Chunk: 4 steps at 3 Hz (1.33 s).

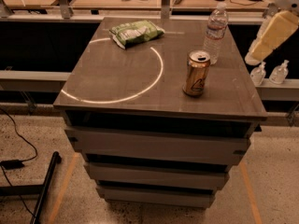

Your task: Pick water bottle

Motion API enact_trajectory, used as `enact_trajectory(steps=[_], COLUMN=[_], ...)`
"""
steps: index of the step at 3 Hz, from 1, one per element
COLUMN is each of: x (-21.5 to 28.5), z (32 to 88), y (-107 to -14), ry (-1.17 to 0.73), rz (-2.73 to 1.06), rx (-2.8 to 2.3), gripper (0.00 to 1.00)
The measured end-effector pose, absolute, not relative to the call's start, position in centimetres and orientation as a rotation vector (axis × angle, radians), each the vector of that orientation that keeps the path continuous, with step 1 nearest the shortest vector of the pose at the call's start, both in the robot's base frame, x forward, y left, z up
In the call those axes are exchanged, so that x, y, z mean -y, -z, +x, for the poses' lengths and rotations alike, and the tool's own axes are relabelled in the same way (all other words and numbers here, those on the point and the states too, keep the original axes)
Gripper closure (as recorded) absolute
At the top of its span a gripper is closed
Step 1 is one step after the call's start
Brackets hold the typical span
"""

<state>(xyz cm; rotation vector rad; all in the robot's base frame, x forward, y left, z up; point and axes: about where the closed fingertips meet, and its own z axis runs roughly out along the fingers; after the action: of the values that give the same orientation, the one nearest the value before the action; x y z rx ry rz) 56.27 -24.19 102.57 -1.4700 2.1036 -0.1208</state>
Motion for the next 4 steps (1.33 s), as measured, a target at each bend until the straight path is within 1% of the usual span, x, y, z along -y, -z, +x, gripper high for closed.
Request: enact_trajectory(steps=[2, 3, 4], x=[24.7, 23.7, 24.0], z=[65.1, 70.5, 73.3], y=[-104.4, -102.8, -101.1], ry=[0.025, -0.018, -0.03], rz=[-1.28, -1.18, -1.092], rx=[-2.001, -1.98, -1.996], gripper=[0.0, 0.0, 0.0])
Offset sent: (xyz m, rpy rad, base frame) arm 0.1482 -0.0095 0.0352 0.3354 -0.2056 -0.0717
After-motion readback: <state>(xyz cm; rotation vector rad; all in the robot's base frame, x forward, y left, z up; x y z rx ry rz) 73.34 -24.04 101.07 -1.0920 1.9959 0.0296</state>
